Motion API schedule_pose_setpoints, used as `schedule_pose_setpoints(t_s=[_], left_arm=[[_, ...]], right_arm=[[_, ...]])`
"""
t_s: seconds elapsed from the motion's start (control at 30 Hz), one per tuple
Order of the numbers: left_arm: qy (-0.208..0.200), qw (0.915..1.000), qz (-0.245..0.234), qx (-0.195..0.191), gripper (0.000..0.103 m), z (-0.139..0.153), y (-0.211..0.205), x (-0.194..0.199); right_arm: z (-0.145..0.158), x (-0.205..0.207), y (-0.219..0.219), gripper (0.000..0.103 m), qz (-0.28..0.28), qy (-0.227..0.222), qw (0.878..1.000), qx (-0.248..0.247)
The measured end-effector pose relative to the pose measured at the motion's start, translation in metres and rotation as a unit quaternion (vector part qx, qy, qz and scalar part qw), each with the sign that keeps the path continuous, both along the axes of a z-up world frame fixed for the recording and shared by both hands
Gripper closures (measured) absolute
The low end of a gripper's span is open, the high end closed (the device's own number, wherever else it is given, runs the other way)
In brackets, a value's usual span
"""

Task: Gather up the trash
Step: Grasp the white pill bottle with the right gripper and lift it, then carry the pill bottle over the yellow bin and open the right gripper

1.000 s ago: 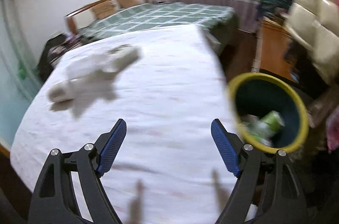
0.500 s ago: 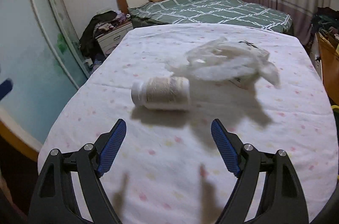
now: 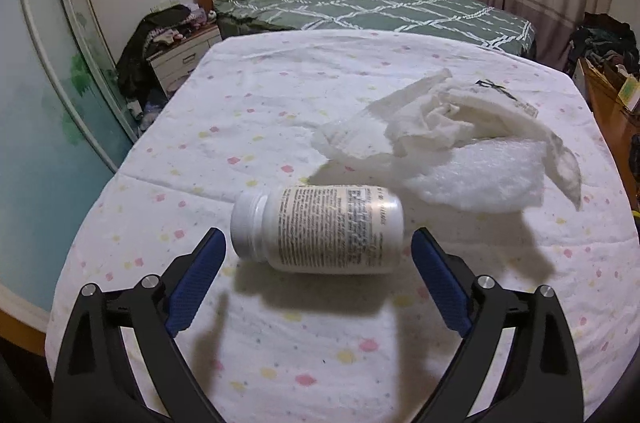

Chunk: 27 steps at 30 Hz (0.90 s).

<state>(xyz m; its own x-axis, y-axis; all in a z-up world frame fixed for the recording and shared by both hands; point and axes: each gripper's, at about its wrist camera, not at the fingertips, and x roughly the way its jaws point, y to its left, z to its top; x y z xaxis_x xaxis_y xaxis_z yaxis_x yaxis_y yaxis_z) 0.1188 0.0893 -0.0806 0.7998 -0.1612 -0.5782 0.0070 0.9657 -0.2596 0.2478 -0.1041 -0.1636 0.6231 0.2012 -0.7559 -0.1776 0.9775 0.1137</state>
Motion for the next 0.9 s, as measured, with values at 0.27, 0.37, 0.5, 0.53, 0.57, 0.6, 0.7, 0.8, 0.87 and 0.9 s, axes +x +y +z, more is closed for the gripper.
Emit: schedule_pose_setpoints(t_s=[0.27,0.37,0.5,0.53,0.57,0.6,0.7,0.8,0.87,0.9], left_arm=[[0.009,0.9999,0.002,-0.007,0.005,-0.010,0.004,0.003],[0.013,0.9999,0.003,-0.007,0.005,-0.013,0.004,0.007],[0.016,0.9999,-0.002,-0.007,0.005,-0.014,0.001,0.010],[0.016,0.9998,-0.003,-0.006,0.005,-0.015,0.000,0.010],[0.017,0.9998,-0.006,-0.006,0.005,-0.016,-0.002,0.011],[0.018,0.9998,-0.008,-0.004,0.005,-0.016,-0.005,0.012],[0.020,0.9997,-0.013,-0.002,0.005,-0.017,-0.009,0.013],[0.023,0.9995,-0.021,0.002,0.005,-0.019,-0.018,0.016],[0.024,0.9993,-0.029,0.009,0.005,-0.019,-0.026,0.018],[0.024,0.9991,-0.033,0.013,0.005,-0.019,-0.031,0.019]], right_arm=[[-0.010,0.010,0.005,0.022,-0.009,0.011,1.000,-0.011],[-0.007,0.002,0.002,0.023,0.000,0.008,1.000,-0.004],[0.004,-0.019,-0.004,0.023,0.021,0.000,1.000,0.010],[0.007,-0.024,-0.007,0.023,0.025,-0.003,1.000,0.012],[0.009,-0.029,-0.010,0.023,0.027,-0.007,1.000,0.014],[0.013,-0.036,-0.015,0.023,0.029,-0.013,0.999,0.017],[0.021,-0.050,-0.033,0.023,0.020,-0.027,0.999,0.021],[0.028,-0.062,-0.060,0.023,0.003,-0.039,0.999,0.025],[0.031,-0.069,-0.080,0.023,-0.014,-0.047,0.999,0.021],[0.033,-0.072,-0.092,0.023,-0.023,-0.049,0.998,0.022]])
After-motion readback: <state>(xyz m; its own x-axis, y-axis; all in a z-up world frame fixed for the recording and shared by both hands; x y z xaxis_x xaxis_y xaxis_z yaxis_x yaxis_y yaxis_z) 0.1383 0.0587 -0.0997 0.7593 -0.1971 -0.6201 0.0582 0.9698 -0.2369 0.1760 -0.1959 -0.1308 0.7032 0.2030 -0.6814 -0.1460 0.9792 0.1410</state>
